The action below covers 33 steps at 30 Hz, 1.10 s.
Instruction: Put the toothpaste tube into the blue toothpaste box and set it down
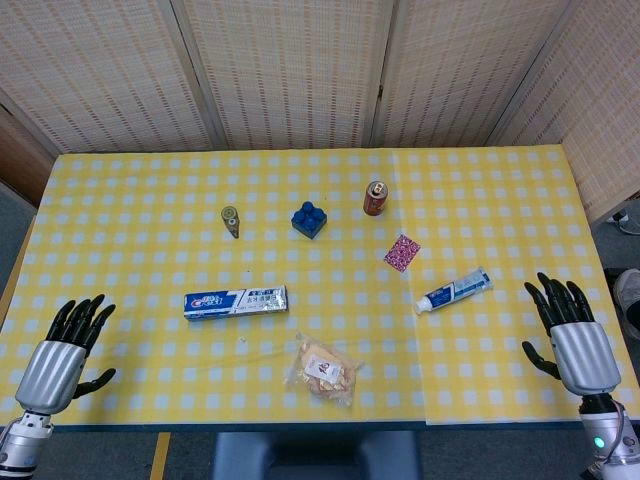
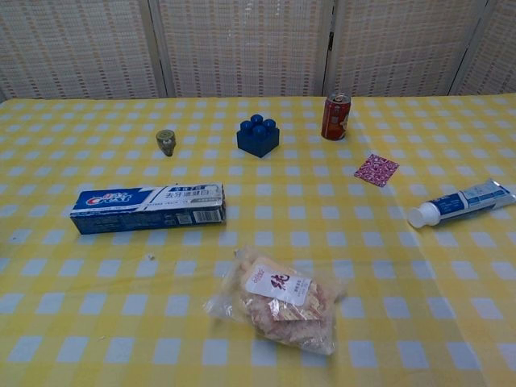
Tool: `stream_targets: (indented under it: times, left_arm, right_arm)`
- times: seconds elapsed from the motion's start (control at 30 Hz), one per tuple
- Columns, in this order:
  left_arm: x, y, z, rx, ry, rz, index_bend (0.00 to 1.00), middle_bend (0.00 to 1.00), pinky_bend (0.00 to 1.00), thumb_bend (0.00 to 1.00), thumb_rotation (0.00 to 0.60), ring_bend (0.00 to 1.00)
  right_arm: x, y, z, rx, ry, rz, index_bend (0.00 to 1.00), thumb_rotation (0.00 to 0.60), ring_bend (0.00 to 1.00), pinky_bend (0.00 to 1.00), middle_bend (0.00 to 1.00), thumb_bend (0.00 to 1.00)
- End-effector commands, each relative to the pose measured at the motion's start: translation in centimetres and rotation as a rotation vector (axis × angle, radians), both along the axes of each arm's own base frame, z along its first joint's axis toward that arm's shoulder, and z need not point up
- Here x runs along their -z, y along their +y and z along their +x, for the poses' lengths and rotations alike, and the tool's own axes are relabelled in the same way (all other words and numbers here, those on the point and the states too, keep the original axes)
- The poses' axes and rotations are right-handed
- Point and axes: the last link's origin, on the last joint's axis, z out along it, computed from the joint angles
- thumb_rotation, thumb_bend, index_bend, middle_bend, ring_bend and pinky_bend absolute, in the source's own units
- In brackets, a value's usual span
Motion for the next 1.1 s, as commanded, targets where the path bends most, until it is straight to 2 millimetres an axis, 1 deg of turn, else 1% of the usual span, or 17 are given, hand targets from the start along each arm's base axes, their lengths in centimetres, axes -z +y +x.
stream_targets:
  times: [0.03,0.13,0.2,0.23,0.3,0.37,0.5,0.6,0.67,0.77,0.9,1.03,1.1]
  left_arm:
    - [0.1,0.1,0.1,0.030,-0.007,0.000,0.02,0.02,0.00,0.19,0.600,0.00]
    - [0.6,0.2,0.2,0.056,-0.009,-0.007,0.05,0.04,0.00,0.19,0.600,0.00]
    - [1.2,0.4,0.5,0.087,-0.033,-0.025,0.07,0.07,0.01,0.19,0.600,0.01]
    - [1.4,0.5,0.9,0.113,-0.061,-0.024,0.10,0.10,0.02,0.19,0.600,0.03]
    - [2.1,1.0,1.2,0.150,-0.130,-0.016,0.16,0.17,0.08,0.19,0.600,0.09]
    - [3.0,1.8,1.3,0.144,-0.150,-0.038,0.18,0.20,0.12,0.20,0.600,0.11]
    - [4.5,3.9,2.3,0.124,-0.113,-0.075,0.18,0.21,0.07,0.24,0.600,0.12]
    - [6.4,5.6,4.3,0.121,-0.111,-0.136,0.19,0.22,0.07,0.25,0.600,0.12]
    - [7.4,6.6,5.2,0.117,-0.092,-0.163,0.19,0.22,0.08,0.26,0.600,0.12]
    - [8.7,7.9,5.8,0.116,-0.013,-0.172,0.16,0.22,0.10,0.27,0.600,0.12]
    - [10.2,8.8,6.5,0.064,-0.060,-0.231,0.14,0.22,0.12,0.27,0.600,0.11]
    - [11.2,10.0,7.1,0.061,-0.006,-0.245,0.13,0.22,0.15,0.27,0.600,0.11]
    - [11.8,10.6,7.4,0.038,-0.011,-0.268,0.13,0.22,0.15,0.27,0.600,0.11]
  right_arm:
    - [-0.1,-0.1,0.3,-0.034,0.005,-0.016,0.00,0.600,0.00,0.00,0.00,0.31]
    - [0.1,0.1,0.3,-0.042,0.000,-0.014,0.00,0.600,0.00,0.00,0.00,0.31]
    - [0.0,0.3,0.1,-0.035,-0.004,-0.011,0.00,0.600,0.00,0.00,0.00,0.31]
    - [-0.2,0.4,0.1,-0.032,-0.008,-0.014,0.00,0.600,0.00,0.00,0.00,0.31]
    - [-0.8,0.5,0.0,-0.029,-0.023,-0.029,0.00,0.600,0.00,0.00,0.00,0.31]
    - [-1.3,0.5,-0.1,-0.025,-0.034,-0.048,0.00,0.600,0.00,0.00,0.00,0.31]
    - [-1.0,0.3,0.0,-0.027,-0.025,-0.041,0.00,0.600,0.00,0.00,0.00,0.31]
    - [-0.6,0.1,-0.1,0.000,0.005,-0.039,0.00,0.600,0.00,0.00,0.00,0.31]
    - [-0.4,0.0,0.1,0.004,0.004,-0.030,0.00,0.600,0.00,0.00,0.00,0.31]
    - [-0.3,-0.1,0.2,0.006,0.003,-0.018,0.00,0.600,0.00,0.00,0.00,0.31]
    - [-0.4,0.0,-0.1,0.031,0.012,-0.022,0.00,0.600,0.00,0.00,0.00,0.31]
    - [-0.5,0.0,-0.1,0.038,0.009,-0.035,0.00,0.600,0.00,0.00,0.00,0.31]
    - [-0.5,0.1,-0.1,0.037,0.010,-0.034,0.00,0.600,0.00,0.00,0.00,0.31]
